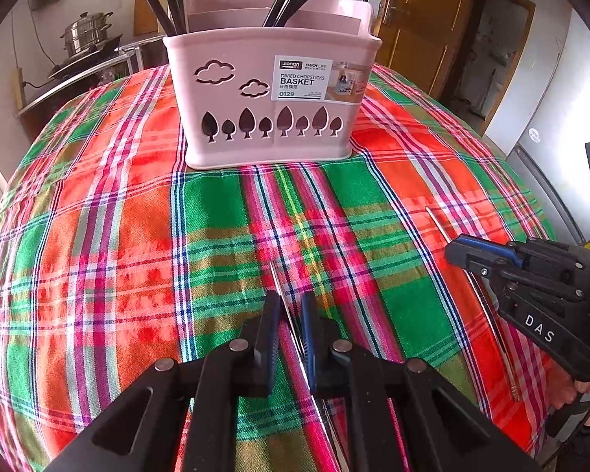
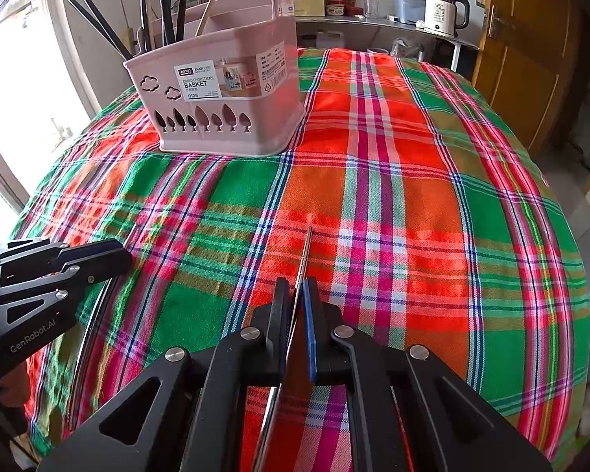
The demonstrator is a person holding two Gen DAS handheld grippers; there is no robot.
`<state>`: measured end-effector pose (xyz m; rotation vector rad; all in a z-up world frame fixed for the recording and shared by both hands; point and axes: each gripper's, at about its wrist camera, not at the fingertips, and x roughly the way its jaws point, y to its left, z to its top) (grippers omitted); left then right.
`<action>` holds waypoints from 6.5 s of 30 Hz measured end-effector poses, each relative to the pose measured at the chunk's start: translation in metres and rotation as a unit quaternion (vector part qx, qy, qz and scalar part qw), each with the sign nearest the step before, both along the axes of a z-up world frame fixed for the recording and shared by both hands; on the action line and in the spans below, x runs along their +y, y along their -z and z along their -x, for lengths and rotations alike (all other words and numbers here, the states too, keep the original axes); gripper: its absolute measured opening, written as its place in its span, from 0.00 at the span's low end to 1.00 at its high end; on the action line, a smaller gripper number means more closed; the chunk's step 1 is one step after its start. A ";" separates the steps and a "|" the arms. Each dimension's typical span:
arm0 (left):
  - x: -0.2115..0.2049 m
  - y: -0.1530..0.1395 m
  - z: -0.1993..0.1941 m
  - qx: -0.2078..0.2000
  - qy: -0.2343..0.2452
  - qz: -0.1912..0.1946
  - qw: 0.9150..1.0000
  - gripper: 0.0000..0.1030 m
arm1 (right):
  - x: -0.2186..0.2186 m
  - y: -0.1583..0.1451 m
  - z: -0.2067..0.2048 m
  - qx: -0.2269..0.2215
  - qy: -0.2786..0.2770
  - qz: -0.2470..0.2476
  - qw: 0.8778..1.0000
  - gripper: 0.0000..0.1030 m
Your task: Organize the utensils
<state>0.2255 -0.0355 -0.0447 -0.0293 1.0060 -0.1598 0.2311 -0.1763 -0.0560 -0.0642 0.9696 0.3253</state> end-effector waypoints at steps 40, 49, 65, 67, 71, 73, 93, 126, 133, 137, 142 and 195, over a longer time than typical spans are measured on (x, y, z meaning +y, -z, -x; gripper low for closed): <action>0.037 -0.129 0.038 -0.138 0.022 0.069 0.988 0.04 | -0.012 -0.108 0.045 -0.140 -0.031 -0.089 0.986 0.05; 0.045 -0.136 0.045 -0.137 0.025 0.077 0.987 0.04 | -0.010 -0.114 0.048 -0.145 -0.037 -0.090 0.985 0.05; 0.074 -0.187 0.016 -0.174 0.010 0.095 0.980 0.04 | -0.003 -0.156 0.022 -0.186 -0.040 -0.120 0.974 0.05; 0.076 -0.197 0.008 -0.181 0.010 0.099 0.979 0.04 | -0.002 -0.165 0.017 -0.195 -0.039 -0.124 0.972 0.05; 0.081 -0.221 -0.010 -0.197 0.004 0.099 0.975 0.04 | -0.003 -0.187 0.002 -0.216 -0.035 -0.128 0.967 0.05; 0.083 -0.233 -0.017 -0.209 0.000 0.093 0.974 0.04 | -0.005 -0.198 -0.007 -0.228 -0.031 -0.129 0.965 0.05; 0.083 -0.229 -0.102 -0.217 -0.011 0.079 0.973 0.04 | 0.007 -0.214 -0.091 -0.240 -0.018 -0.200 0.950 0.05; 0.095 -0.166 -0.142 -0.135 -0.002 0.077 0.988 0.04 | 0.045 -0.144 -0.125 -0.125 -0.053 -0.186 0.973 0.05; 0.092 -0.165 -0.140 -0.135 0.000 0.074 0.988 0.04 | 0.047 -0.140 -0.128 -0.116 -0.052 -0.175 0.976 0.05; 0.092 -0.169 -0.136 -0.141 0.000 0.074 0.987 0.05 | 0.045 -0.143 -0.126 -0.120 -0.052 -0.176 0.976 0.06; 0.094 -0.180 -0.126 -0.158 0.002 0.078 0.984 0.11 | 0.039 -0.153 -0.119 -0.134 -0.049 -0.177 0.974 0.12; 0.045 -0.079 0.160 -0.226 -0.050 0.028 0.972 0.29 | 0.016 -0.083 0.155 -0.208 -0.043 -0.098 0.972 0.37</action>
